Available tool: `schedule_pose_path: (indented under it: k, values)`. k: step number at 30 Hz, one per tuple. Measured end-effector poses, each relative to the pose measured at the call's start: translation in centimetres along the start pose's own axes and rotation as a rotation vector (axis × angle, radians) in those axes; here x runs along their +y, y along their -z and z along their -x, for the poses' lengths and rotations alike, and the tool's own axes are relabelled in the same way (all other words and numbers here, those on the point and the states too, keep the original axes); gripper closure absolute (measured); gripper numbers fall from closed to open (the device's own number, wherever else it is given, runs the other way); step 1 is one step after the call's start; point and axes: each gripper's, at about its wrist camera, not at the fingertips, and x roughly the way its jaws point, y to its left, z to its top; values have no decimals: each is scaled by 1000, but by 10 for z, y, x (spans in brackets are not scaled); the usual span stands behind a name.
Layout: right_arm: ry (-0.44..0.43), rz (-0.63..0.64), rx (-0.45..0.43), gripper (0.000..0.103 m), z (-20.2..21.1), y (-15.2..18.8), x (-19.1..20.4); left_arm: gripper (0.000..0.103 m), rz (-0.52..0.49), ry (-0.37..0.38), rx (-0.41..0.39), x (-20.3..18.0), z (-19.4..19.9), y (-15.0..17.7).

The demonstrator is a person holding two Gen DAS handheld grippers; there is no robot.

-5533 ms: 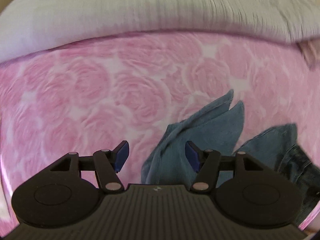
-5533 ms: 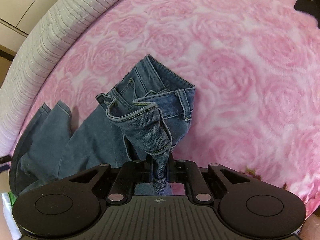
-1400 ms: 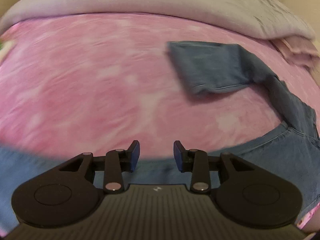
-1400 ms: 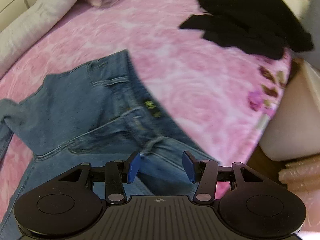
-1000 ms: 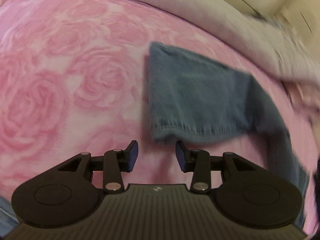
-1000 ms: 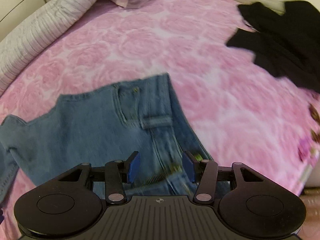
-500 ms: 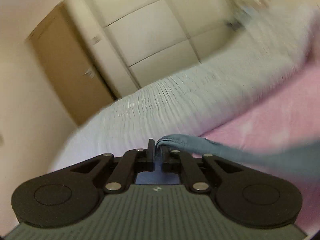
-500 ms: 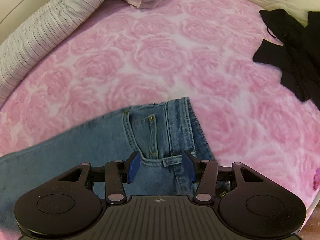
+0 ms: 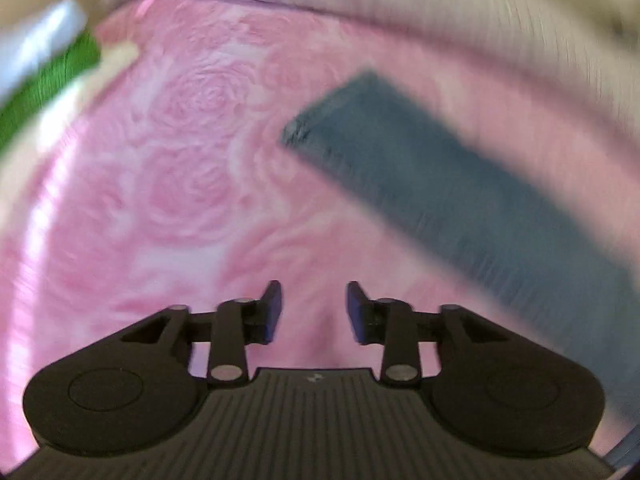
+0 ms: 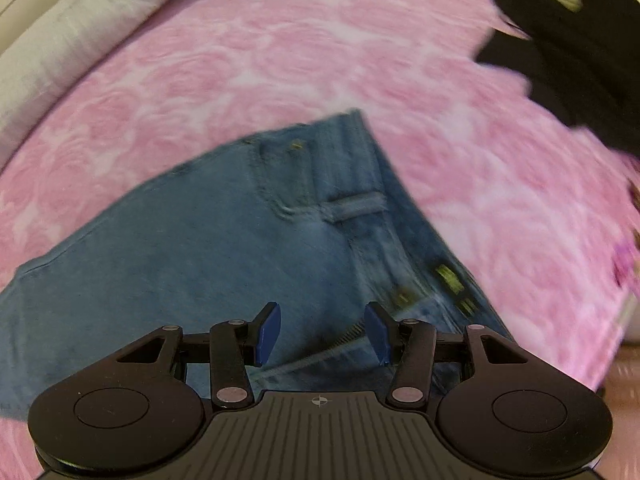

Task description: Fold clothes

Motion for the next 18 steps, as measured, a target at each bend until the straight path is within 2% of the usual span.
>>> schedule_pose_path:
  k: [3, 7, 8, 9, 10, 12, 14, 15, 18]
  values:
    - [2, -60, -10, 53, 2, 7, -4, 53, 157, 84, -20, 4, -21, -27]
    - [18, -129, -29, 52, 7, 15, -4, 54, 359, 148, 6, 10, -60, -50]
    - [20, -138, -32, 52, 9, 17, -3, 63, 398, 164, 13, 11, -72, -52]
    - [24, -142, -36, 52, 11, 21, -2, 86, 405, 174, 20, 9, -81, -54]
    - [32, -142, -39, 52, 13, 23, -1, 99, 404, 183, 27, 7, -91, -56]
    - [50, -143, -46, 53, 17, 29, -1, 101, 277, 183, 1, -10, -93, -66]
    - [69, -146, -55, 52, 21, 36, -3, 102, 84, 198, -136, -34, -72, -75]
    - [78, -154, -59, 52, 24, 40, -6, 101, 22, 213, -212, -40, -60, -79]
    - [88, -180, -70, 52, 32, 52, -15, 98, -147, 153, -231, -39, -67, -81]
